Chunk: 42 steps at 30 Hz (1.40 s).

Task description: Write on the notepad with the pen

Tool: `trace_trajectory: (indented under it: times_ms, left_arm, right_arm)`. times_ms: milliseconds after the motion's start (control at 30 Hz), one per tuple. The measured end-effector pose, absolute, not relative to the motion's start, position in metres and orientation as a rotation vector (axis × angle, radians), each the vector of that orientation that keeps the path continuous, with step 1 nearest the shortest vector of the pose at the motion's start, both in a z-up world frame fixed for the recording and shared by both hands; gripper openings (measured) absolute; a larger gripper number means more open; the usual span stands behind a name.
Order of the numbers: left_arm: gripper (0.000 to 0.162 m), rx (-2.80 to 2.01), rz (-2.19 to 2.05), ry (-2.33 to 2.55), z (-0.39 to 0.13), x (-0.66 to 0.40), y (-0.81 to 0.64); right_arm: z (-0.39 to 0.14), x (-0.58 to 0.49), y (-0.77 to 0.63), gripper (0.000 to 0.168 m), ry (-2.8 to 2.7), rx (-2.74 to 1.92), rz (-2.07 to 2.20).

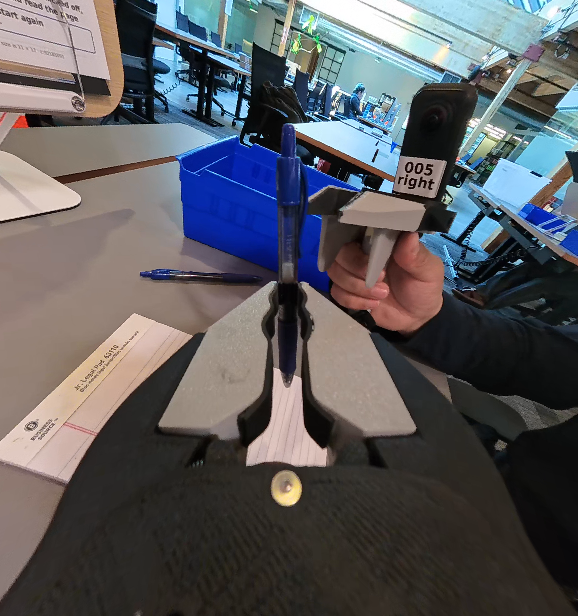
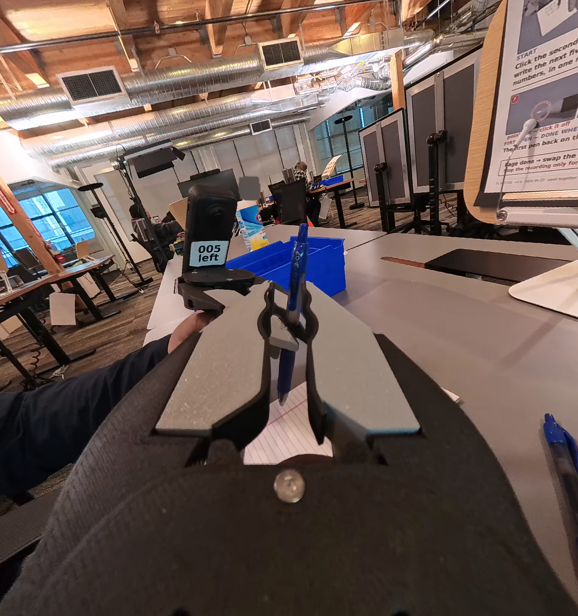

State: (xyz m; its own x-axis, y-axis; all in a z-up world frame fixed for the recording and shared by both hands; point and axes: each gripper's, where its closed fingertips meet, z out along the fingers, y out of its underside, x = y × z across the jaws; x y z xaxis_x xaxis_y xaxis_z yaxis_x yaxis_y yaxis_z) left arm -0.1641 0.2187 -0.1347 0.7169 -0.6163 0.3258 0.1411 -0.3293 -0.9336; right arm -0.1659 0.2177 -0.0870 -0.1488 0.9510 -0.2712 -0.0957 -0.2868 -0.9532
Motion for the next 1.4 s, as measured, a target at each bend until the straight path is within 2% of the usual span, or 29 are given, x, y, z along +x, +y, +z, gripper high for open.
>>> trace_trajectory:
  times_ms: [800, 1067, 1400]
  left_arm:
    - [0.008, -1.771, -0.841, 0.395, -0.141, -0.161, 0.217]
    - [0.007, -1.838, -0.842, 0.481, -0.155, -0.147, 0.213]
    - [0.007, -1.865, -0.824, 0.587, -0.163, -0.131, 0.206]
  right_arm:
    - [-0.083, -0.163, 0.218, 0.012, -1.057, -1.242, 1.578]
    - [-0.071, -0.156, 0.221, 0.0, -1.025, -1.181, 1.537]
    - [-0.07, -0.156, 0.22, 0.0, -1.023, -1.178, 1.544]
